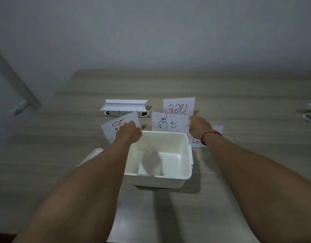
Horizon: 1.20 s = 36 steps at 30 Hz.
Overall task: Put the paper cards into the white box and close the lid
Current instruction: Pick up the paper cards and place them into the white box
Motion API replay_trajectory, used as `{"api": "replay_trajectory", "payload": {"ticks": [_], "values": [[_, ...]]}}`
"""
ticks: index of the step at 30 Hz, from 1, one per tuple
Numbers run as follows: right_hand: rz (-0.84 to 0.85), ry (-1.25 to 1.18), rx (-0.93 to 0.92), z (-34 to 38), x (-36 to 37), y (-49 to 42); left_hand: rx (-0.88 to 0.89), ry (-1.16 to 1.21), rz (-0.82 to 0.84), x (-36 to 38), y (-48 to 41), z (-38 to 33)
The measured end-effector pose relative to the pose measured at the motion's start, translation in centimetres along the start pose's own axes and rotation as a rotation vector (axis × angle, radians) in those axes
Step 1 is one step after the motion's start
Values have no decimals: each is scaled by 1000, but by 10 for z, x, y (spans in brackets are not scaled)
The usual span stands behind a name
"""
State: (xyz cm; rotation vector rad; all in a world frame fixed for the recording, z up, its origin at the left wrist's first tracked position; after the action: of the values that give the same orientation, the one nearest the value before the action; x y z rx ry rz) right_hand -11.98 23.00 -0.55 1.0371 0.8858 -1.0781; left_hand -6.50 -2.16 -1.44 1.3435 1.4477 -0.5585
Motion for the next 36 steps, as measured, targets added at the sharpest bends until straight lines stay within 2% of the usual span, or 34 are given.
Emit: {"api": "replay_trajectory", "payload": {"ticks": [7,15,20,26,33,36], "values": [[72,168,72,-38,35,-35,-124,14,1,31,-27,14],[-39,362,70,-43,43,-36,-129,8,-24,36,-32,16],[-63,377,32,-42,46,-29,-201,68,-22,38,-25,26],[-206,257,-35,-25,15,-16,-220,105,-30,37,-15,29],[-484,245,-149,28,-73,-4,-196,64,7,35,-7,25],[-534,160,-172,53,-97,-3,-178,64,23,34,-8,28]]}}
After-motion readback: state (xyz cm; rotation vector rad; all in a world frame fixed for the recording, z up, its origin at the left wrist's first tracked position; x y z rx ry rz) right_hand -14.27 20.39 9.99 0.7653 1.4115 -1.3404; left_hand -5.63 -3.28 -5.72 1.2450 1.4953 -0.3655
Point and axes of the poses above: each hand's wrist, its own y-axis away from the middle knuckle, its own x-axis out of the palm, z = x × y, the point moved 7 cm from there along -y, towards the middle knuckle, and after that the axes turned 6 degrees about z, right-handed, at the moved point
